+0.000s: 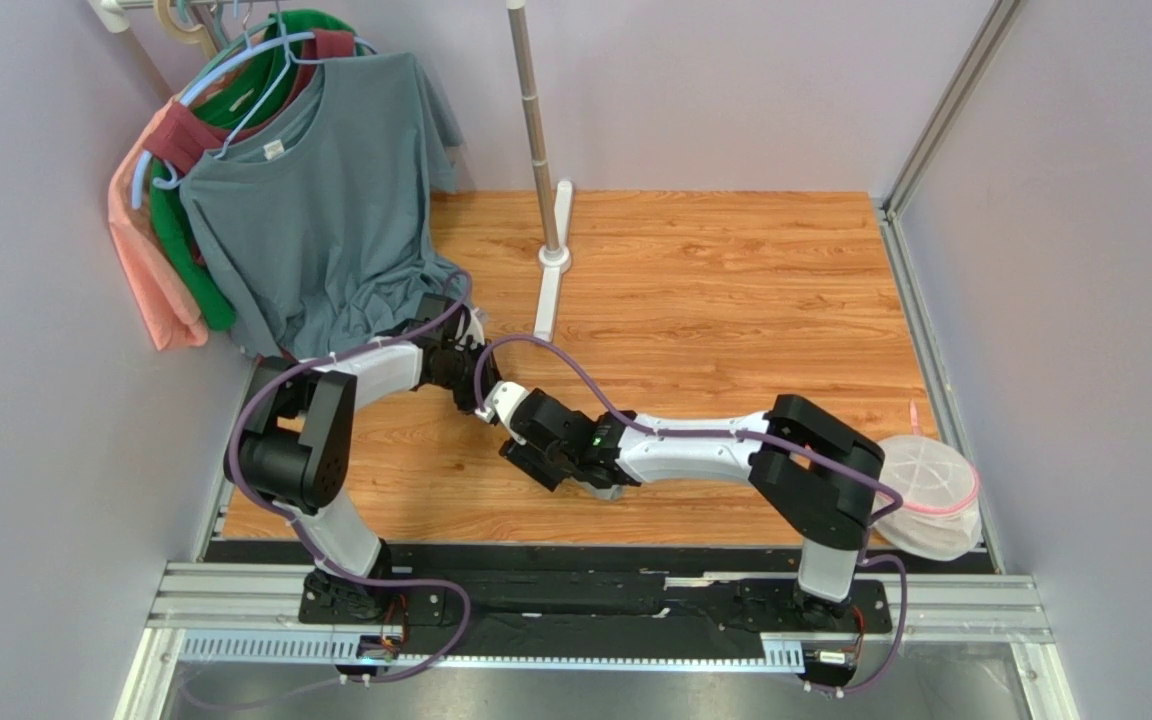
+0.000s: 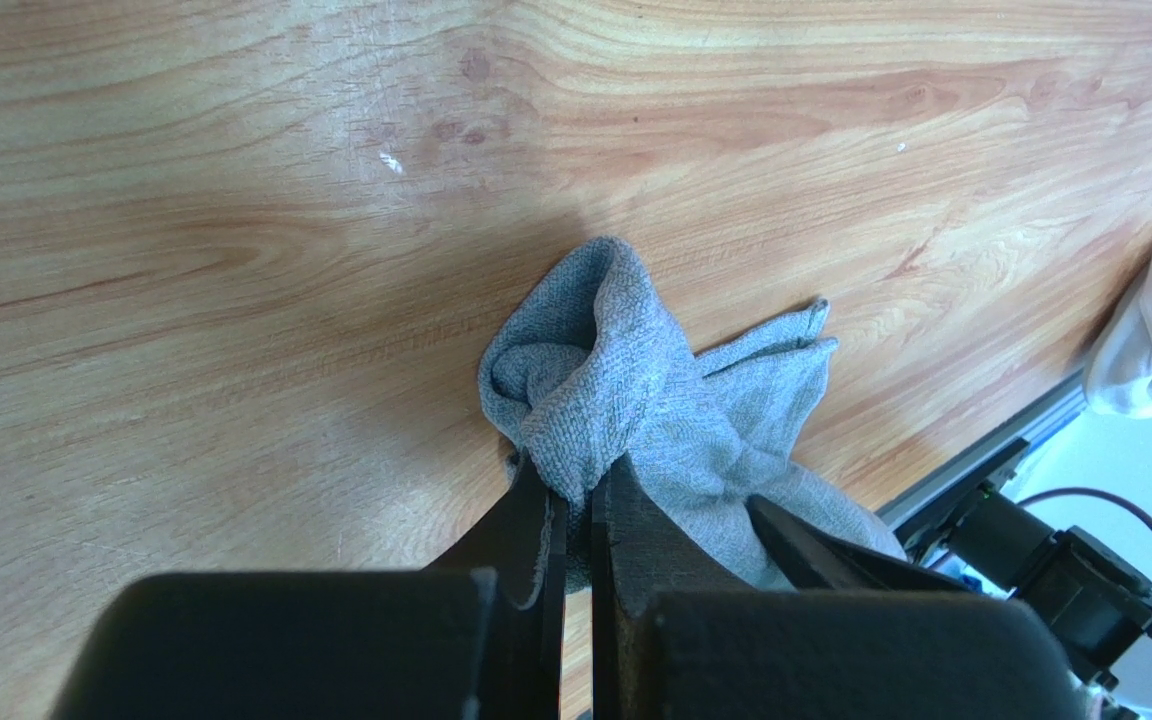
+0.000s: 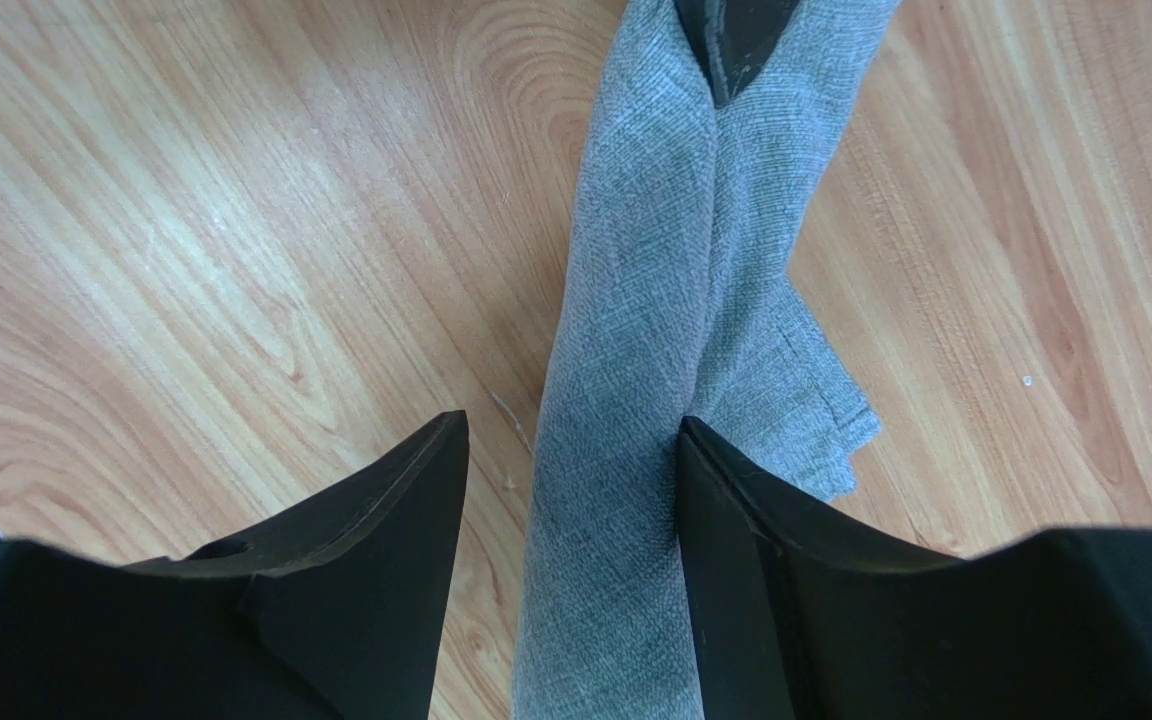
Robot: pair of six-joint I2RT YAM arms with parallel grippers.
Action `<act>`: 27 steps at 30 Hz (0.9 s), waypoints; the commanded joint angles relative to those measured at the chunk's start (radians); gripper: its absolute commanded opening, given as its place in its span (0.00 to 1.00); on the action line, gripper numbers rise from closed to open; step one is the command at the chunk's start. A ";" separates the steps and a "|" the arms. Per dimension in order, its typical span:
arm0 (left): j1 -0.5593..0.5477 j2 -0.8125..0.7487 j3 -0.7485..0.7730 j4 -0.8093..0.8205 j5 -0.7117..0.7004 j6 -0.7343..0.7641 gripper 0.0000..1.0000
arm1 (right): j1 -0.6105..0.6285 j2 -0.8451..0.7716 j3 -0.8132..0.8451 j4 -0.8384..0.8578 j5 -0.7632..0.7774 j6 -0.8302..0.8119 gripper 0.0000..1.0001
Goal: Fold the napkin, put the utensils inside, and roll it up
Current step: Roll the napkin with the utensil
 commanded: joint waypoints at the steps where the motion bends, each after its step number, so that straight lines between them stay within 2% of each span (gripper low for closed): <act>1: -0.001 0.017 0.019 -0.057 -0.006 0.026 0.00 | 0.007 0.051 0.021 0.034 0.031 -0.012 0.55; 4: -0.001 0.002 0.012 -0.033 0.017 0.020 0.00 | -0.004 0.106 0.060 -0.021 0.043 0.022 0.49; 6: -0.001 -0.012 0.000 -0.005 0.028 0.014 0.00 | -0.026 0.117 0.062 -0.034 0.007 0.051 0.39; 7: 0.001 -0.029 0.000 -0.005 0.027 0.011 0.04 | -0.035 0.108 0.048 -0.034 -0.010 0.071 0.35; 9: 0.004 -0.049 -0.002 -0.008 0.024 0.009 0.19 | -0.061 0.086 0.031 -0.032 -0.082 0.091 0.28; 10: 0.005 -0.072 -0.002 -0.006 0.017 0.005 0.37 | -0.079 0.063 0.025 -0.034 -0.111 0.106 0.27; 13: 0.021 -0.128 -0.008 -0.020 -0.012 -0.001 0.55 | -0.117 0.028 -0.001 -0.034 -0.246 0.134 0.22; 15: 0.040 -0.176 -0.017 -0.028 -0.036 -0.004 0.61 | -0.139 0.017 -0.019 -0.029 -0.338 0.146 0.21; 22: 0.067 -0.308 -0.099 -0.005 -0.102 -0.020 0.64 | -0.260 0.023 -0.038 0.018 -0.635 0.204 0.19; 27: 0.067 -0.342 -0.198 0.113 -0.052 -0.058 0.64 | -0.306 0.052 -0.022 0.053 -0.797 0.238 0.19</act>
